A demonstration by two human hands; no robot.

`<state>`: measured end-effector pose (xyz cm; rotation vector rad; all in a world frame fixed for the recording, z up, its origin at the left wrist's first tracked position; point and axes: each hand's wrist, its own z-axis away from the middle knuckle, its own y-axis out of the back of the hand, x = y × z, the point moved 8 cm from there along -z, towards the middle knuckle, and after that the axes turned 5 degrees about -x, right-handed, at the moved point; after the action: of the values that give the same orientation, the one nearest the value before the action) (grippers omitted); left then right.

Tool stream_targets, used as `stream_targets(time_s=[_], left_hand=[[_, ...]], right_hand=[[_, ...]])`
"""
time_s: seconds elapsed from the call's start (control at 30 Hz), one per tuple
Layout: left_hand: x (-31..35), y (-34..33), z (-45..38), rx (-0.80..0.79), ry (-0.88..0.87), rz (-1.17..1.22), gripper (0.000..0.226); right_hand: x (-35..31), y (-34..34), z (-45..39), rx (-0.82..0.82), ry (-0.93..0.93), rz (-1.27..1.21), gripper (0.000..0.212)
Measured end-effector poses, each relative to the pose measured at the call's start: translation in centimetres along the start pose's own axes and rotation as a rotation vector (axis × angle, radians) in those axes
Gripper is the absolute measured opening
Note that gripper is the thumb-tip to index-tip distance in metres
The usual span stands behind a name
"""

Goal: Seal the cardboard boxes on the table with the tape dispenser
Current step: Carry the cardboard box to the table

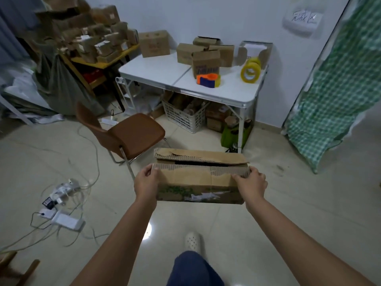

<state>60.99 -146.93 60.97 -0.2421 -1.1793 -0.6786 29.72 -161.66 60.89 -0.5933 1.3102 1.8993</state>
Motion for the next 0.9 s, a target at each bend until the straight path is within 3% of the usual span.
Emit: stream_targets(time_s=[0.47, 0.9], left_hand=[[13.3, -7.8, -28.5, -0.100, 0.001, -0.025, 0.011], [20.9, -12.6, -46.3, -0.045, 0.072, 0.037, 0.012]], right_hand=[[-20.7, -8.7, -20.7, 0.029, -0.004, 0.025, 0.067], [-34.9, -16.7, -38.2, -0.020, 0.047, 0.028, 0.063]])
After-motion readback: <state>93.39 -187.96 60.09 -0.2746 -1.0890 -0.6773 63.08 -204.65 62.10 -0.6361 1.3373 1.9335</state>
